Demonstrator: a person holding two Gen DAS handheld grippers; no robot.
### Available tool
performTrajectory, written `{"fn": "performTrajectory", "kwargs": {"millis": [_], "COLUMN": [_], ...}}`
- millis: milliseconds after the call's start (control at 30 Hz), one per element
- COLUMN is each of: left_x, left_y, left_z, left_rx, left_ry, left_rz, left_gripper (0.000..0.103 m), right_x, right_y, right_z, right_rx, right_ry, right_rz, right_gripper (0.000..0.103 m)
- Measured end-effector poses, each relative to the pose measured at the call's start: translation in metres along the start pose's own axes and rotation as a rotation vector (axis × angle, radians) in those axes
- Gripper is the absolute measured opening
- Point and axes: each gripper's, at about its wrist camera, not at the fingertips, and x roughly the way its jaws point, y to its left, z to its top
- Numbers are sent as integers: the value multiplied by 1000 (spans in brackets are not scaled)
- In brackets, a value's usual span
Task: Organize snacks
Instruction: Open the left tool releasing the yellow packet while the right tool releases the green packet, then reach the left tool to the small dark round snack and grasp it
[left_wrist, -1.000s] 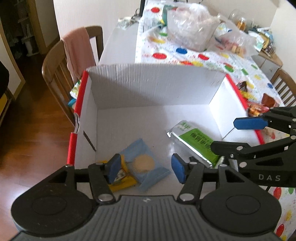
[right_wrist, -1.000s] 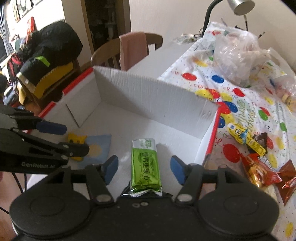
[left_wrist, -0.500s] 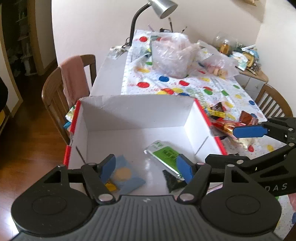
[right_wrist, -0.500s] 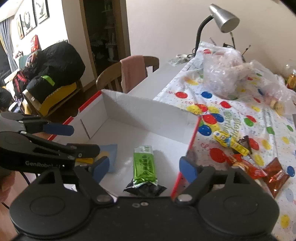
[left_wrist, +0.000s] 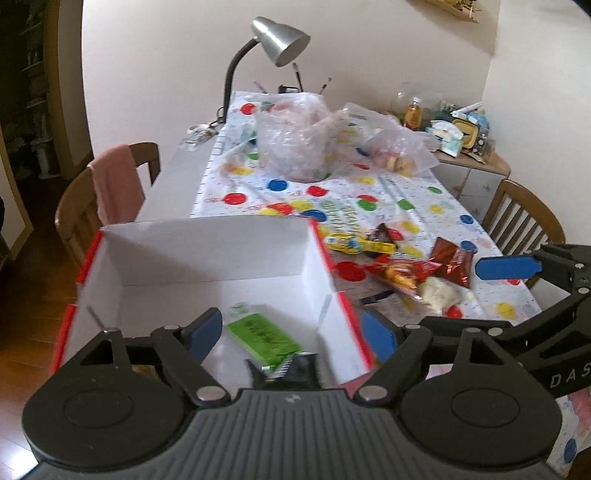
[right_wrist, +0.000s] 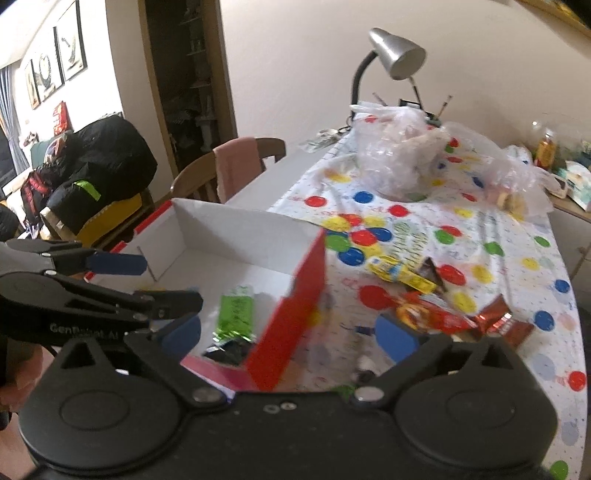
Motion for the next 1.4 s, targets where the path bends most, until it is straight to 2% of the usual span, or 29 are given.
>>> {"fn": "performTrajectory", "kwargs": {"millis": [333,633,900,1033,1133,1400], "left_x": [36,84,123,135,144,162], "left_y": [-82,-132,-150,-151,-150,-145], "left_z": [-6,-15,-30,-35,-38,-39], "left_rx": [-5,-13,-36,-95,-102,-134], "left_ry": [56,120,178,190,198,214], "left_rz": [-33,19,66,84,100,117], "left_gripper": [84,84,84,84,84,83], "right_x": [-21,-11,22,39,55,92], "right_y": [-86,-157,-196,-203,-206,-209], "right_z": [-31,-48,-58,-57,-57,-51], "right_rx": [20,17,31,28,33,75], "right_ry": [43,92,162,181,198,248], "right_rz": [-10,-41,-51,-36,-56,-13], "right_gripper": [103,103,103,103,103,102]}}
